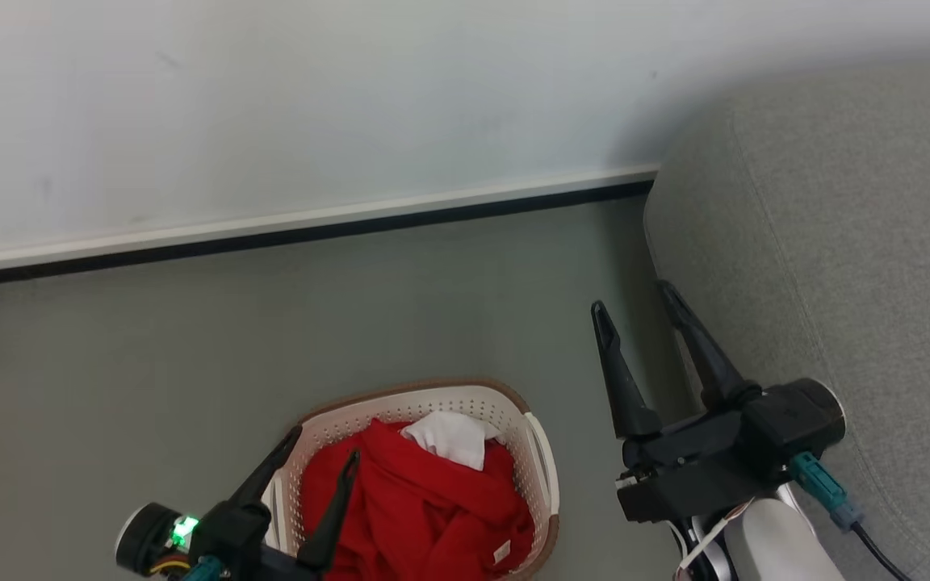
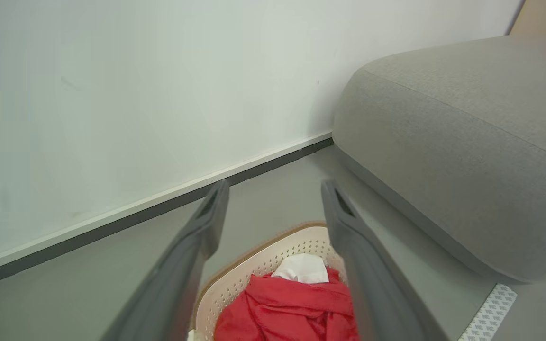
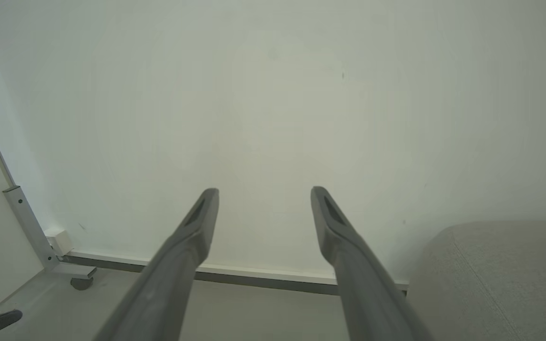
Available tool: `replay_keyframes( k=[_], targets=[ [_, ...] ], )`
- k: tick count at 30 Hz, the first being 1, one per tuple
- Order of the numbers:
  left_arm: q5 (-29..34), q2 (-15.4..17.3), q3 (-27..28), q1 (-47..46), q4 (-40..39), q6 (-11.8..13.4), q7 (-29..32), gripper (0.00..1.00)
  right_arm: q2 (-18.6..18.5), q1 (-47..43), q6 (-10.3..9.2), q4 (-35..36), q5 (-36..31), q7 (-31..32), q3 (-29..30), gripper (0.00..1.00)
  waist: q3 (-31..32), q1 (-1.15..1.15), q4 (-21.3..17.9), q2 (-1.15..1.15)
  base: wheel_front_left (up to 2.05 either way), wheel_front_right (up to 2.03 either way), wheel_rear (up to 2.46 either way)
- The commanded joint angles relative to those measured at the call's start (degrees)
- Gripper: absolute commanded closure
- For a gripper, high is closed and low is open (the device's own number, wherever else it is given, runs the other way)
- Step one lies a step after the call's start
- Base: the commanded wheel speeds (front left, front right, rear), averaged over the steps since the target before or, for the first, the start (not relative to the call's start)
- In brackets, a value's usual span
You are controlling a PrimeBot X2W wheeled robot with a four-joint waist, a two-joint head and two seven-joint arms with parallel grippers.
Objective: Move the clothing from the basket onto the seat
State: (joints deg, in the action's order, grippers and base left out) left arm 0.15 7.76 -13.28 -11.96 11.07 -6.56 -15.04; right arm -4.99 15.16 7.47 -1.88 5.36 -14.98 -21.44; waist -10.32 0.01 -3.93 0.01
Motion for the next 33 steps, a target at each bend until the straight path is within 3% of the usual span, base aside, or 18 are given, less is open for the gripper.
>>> replay_keyframes(
  k=[1, 13, 23, 33],
  targets=[
    [0.46, 0.78, -0.36, -1.80, 0.76, -0.22, -0.26, 0.00, 0.02, 1.38, 0.04, 0.47, -0.48, -0.25, -0.14, 0.00, -5.49, -0.01, -2.46, -0.01, 0.00, 0.00, 0.00],
    [2.54, 6.60, -8.36, -14.17, 11.19, -0.77, -0.26, 0.00, 1.75, 9.28, 0.04, 4.27, -1.02, -0.25, -0.61, 0.00, -20.06, -0.01, -7.81, -0.01, 0.00, 0.00, 0.00],
    [5.98, 10.82, -15.76, -24.19, 20.07, -0.85, -0.26, 0.00, 2.19, 13.16, 0.04, 7.40, 1.55, -0.25, -1.11, 0.00, -28.63, -0.01, -10.96, -0.01, 0.00, 0.00, 0.00],
    [10.36, 12.26, -23.85, -33.13, 29.45, 0.67, -0.25, 0.00, 2.17, 15.37, 0.03, 9.24, 4.99, -0.25, -0.80, 0.00, -35.13, -0.01, -14.77, -0.01, 0.00, 0.00, 0.00]
  ],
)
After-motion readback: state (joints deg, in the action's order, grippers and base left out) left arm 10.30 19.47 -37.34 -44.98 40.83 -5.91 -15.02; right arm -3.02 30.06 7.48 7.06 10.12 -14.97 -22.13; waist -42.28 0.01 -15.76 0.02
